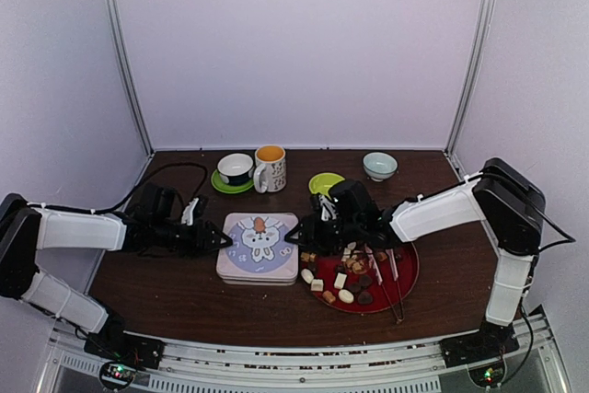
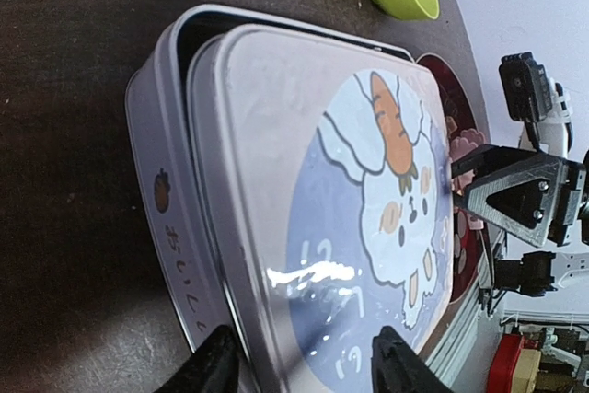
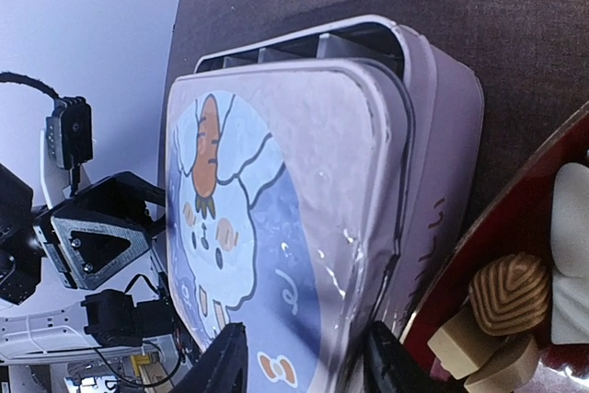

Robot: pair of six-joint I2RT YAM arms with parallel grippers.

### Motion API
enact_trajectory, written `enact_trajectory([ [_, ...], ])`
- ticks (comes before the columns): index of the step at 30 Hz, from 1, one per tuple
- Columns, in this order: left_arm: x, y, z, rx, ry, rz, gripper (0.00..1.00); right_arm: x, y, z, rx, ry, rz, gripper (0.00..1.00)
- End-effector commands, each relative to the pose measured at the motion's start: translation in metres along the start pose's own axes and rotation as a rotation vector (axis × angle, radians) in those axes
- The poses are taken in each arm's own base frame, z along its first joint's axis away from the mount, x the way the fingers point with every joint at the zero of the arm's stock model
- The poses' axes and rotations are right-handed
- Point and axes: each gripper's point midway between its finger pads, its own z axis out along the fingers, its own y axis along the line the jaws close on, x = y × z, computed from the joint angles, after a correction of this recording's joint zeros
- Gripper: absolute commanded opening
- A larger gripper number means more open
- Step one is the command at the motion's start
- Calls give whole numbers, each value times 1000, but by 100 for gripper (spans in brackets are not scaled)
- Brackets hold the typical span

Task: Pack the chocolate
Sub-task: Pick up the box lid from the packing box.

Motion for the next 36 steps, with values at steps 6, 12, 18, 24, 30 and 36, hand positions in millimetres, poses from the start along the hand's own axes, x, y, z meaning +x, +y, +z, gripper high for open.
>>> enact_trajectory([
  [6,-16,-40,-12,132,-44,71,52,-7,57,-24,-157,-34,-63,41],
  [12,-16,-39,-11,129,-41,70,52,-9,59,-26,-159,-43,-67,41],
  [18,-18,-41,-15,124,-60,82,55,-7,58,-24,-160,-30,-68,41],
  [24,-16,-38,-17,114,-67,72,61,-4,53,-20,-145,-19,-67,40],
  [30,-14,-36,-15,116,-59,68,58,-4,59,-19,-189,-16,-58,33],
  [36,-19,-41,-18,126,-82,70,54,-4,71,-25,-248,-16,-48,29],
])
